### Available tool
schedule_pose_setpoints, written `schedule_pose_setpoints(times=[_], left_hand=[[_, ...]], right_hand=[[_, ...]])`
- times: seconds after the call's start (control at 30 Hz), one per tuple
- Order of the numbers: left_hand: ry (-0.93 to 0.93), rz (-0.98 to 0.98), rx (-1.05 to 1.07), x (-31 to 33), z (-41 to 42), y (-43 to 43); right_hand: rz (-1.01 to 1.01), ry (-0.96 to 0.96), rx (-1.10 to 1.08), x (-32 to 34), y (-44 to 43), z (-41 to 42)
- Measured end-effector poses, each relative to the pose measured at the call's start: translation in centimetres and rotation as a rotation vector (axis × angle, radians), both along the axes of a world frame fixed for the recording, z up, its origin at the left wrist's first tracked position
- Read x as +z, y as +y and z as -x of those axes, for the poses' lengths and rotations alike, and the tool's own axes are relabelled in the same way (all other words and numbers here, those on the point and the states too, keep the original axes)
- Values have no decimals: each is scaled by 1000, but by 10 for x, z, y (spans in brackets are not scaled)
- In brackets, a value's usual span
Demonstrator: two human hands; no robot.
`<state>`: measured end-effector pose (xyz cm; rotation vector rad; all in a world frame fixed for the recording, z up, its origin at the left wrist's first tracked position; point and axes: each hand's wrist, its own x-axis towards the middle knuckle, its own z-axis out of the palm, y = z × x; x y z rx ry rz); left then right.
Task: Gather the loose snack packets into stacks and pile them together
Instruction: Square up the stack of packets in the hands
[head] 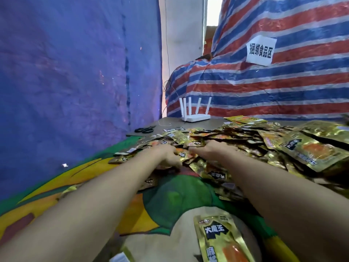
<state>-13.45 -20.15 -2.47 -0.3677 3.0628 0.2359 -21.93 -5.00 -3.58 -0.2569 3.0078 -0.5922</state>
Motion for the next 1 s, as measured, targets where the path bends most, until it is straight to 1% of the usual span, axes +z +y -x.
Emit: schedule_pose_setpoints(times=[0.07, 0.1, 0.17, 0.23, 0.3, 0.4, 0.47, 0.53, 0.57, 0.67, 0.73, 0.8, 0.93, 1.0], left_hand=[[73, 138, -48, -3, -7, 9], [100, 192, -68, -8, -11, 13], [157, 282, -121, -16, -20, 20], [228, 358, -189, -24, -27, 29], [284, 387, -228, -28, -34, 41], [298, 354, -203, -27, -43, 53], [321, 243, -173, -20, -51, 54], [405, 102, -130, -11, -62, 50], [455, 18, -104, -7, -67, 48], [579, -260, 25, 1, -76, 41], [656, -432, 120, 3, -79, 41], [741, -599, 181, 5, -80, 44], [950, -934, 273, 6, -79, 42], [1031, -1122, 282, 8, -80, 37]], right_hand=[[-53, 48, -71, -2, -8, -3], [-49, 64, -81, 0, -11, -6], [2, 75, -77, 7, -12, -14], [120, 73, -64, 12, -8, -20], [214, 100, -54, 14, -3, -26], [258, 115, -72, 18, 9, -34], [293, 103, -76, 20, 17, -38], [285, 58, -109, 19, 26, -43], [255, 28, -119, 17, 30, -46], [69, 3, -85, 4, 33, -56], [42, 6, -71, 0, 29, -61], [122, 31, -62, 4, 24, -62], [311, -21, -48, 21, 19, -67], [439, 36, -64, 20, 18, -68]])
